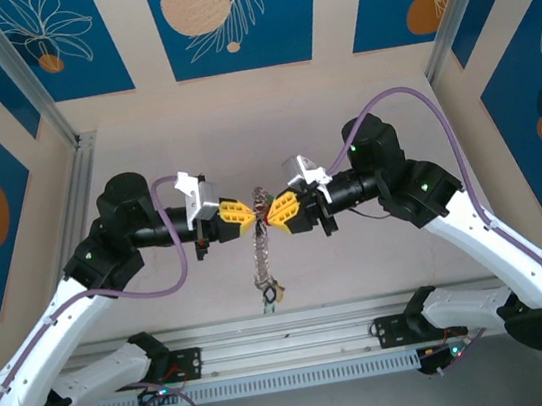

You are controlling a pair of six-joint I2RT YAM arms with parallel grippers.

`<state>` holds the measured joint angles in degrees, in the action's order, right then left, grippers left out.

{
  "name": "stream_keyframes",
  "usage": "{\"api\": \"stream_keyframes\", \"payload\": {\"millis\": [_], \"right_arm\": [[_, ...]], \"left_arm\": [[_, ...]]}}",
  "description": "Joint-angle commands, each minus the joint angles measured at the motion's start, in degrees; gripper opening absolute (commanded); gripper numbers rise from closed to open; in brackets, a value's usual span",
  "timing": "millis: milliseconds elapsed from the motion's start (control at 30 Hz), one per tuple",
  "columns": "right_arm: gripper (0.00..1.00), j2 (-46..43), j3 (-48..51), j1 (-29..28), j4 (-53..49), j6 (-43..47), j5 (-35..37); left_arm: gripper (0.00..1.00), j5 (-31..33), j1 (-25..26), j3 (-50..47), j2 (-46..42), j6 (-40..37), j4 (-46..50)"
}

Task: Put the keys on the keyring

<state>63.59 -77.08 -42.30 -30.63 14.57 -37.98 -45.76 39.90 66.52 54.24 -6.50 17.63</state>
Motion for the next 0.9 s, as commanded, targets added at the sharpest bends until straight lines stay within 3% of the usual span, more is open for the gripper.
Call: {"api": "stream_keyframes", "payload": {"millis": [0,867], "right_arm": [[0.10,0.90,-0.80,0.30,0.11,-0.57,-1.20],[0.15,3.07,-1.93,-1.83,3.39,0.55,-5.75]], "left_arm": [[0.00,-2.95,0.32,2.11,-0.78,0.17,-3.31],[0.00,-2.94,0.32,1.43,-0.60,0.44,-3.92]]}}
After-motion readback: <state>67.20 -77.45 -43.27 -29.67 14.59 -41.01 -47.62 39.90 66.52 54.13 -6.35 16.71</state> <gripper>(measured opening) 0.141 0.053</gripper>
